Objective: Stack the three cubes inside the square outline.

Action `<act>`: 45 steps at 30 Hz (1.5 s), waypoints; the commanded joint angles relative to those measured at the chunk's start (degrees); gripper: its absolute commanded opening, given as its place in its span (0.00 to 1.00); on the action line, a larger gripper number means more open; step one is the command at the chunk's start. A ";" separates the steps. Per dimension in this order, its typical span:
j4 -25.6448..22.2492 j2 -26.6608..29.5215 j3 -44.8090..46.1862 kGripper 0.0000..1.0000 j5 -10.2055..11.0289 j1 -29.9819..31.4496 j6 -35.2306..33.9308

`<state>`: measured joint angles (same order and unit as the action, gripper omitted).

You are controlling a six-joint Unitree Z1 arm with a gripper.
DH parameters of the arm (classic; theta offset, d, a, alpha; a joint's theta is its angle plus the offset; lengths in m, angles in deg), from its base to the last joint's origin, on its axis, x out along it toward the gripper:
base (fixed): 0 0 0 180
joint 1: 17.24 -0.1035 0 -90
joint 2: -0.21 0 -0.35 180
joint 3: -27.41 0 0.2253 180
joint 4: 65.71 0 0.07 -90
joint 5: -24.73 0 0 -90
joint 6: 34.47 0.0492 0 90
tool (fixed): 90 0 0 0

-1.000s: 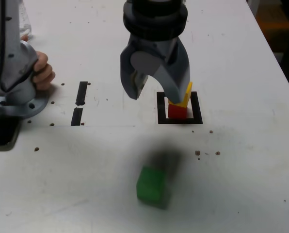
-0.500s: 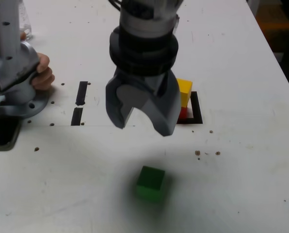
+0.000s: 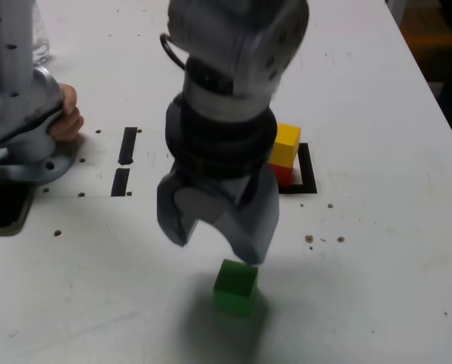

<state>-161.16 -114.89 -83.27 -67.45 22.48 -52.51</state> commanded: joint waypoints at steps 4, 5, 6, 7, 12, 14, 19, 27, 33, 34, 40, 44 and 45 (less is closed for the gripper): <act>1.04 -1.12 -0.07 0.69 -0.38 1.12 -0.20; 1.28 -1.47 -0.06 0.69 -0.48 1.42 -0.25; 1.46 -1.74 -0.06 0.69 -0.58 1.64 -0.30; 1.78 -2.13 -0.09 0.69 -0.75 1.91 -0.36; 3.20 -4.01 -0.52 0.69 -1.49 2.82 -0.53; 3.57 -4.79 -0.85 0.69 -1.69 3.06 -0.56; 3.95 -6.38 -1.69 0.69 -1.97 3.28 -0.59; 4.29 -8.16 -2.19 0.72 -2.15 3.32 -0.59; 5.34 -9.07 -1.89 0.76 -2.69 3.32 -0.59; 5.54 -9.21 -1.84 0.76 -2.76 3.32 -0.59; 6.26 -9.82 -1.60 0.76 -2.83 3.34 -0.59; 6.59 -9.92 -1.07 0.76 -2.93 3.32 -0.58; 6.65 -9.92 -0.88 0.76 -3.02 3.32 -0.58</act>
<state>-154.57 -124.67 -84.25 -70.34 25.67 -53.07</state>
